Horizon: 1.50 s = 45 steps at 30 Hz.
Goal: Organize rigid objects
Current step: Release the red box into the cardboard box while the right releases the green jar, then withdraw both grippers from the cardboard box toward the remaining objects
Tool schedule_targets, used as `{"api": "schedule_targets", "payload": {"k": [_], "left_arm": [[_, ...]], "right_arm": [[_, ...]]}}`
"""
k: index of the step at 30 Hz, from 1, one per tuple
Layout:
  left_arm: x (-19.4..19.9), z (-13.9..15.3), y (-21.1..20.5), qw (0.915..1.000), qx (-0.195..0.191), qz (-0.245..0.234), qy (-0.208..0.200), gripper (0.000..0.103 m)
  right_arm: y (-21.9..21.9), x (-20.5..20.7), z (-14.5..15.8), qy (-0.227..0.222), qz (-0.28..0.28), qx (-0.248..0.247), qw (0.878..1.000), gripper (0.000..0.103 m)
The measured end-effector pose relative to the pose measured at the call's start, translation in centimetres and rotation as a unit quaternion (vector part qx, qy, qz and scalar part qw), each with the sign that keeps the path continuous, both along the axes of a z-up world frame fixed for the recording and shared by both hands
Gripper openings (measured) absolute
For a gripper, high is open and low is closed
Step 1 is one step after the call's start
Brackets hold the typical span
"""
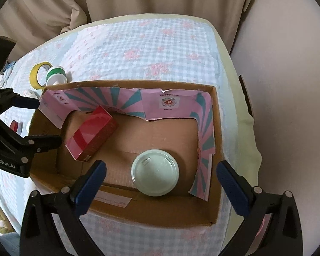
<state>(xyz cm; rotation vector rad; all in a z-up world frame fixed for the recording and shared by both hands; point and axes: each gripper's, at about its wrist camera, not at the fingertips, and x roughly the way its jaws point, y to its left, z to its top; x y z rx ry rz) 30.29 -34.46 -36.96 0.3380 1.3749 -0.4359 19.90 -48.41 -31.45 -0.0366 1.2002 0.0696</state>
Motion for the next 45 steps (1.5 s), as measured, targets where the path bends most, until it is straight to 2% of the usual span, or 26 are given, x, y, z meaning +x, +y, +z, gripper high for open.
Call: {"api": "schedule_targets", "payload": {"k": [6, 12, 16, 22, 28, 36, 39, 43, 45], "left_arm": [[-1.6, 2.4, 1.8, 0.9997, -0.013, 0.016, -0.01, 0.103], [-3.9, 5.8, 4.8, 0.9981, -0.035, 0.046, -0.023, 0.103], [-5.7, 8.5, 8.0, 0.9954, -0.054, 0.07, -0.036, 0.103], [-8.8, 12.9, 14.5, 0.9898, -0.078, 0.104, -0.058, 0.103], [-10.9, 16.3, 22.9, 0.9808, -0.106, 0.147, -0.072, 0.103], [-9.6, 17.3, 33.8, 0.9705, -0.129, 0.188, -0.079, 0.103], [-8.3, 16.5, 37.5, 0.9674, -0.143, 0.197, -0.072, 0.103], [-6.0, 14.6, 40.2, 0.9662, -0.141, 0.206, -0.064, 0.103], [-4.5, 13.1, 41.3, 0.9614, -0.147, 0.227, -0.05, 0.103]], "right_arm": [[0.0, -0.9, 1.5, 0.013, -0.002, -0.002, 1.0, 0.103], [0.8, -2.5, 3.8, 0.006, -0.024, 0.004, 1.0, 0.103], [2.4, -4.5, 6.6, -0.014, -0.041, 0.018, 0.999, 0.103], [7.8, -7.5, 12.1, -0.047, -0.049, 0.013, 0.998, 0.103], [14.5, -8.4, 15.5, -0.063, -0.044, 0.025, 0.997, 0.103], [22.3, -6.8, 17.2, -0.066, -0.051, 0.04, 0.996, 0.103], [24.9, -6.0, 17.3, -0.068, -0.064, 0.037, 0.995, 0.103], [28.1, -4.3, 16.8, -0.064, -0.074, 0.038, 0.994, 0.103], [29.2, -3.3, 16.4, -0.058, -0.064, 0.037, 0.996, 0.103]]}}
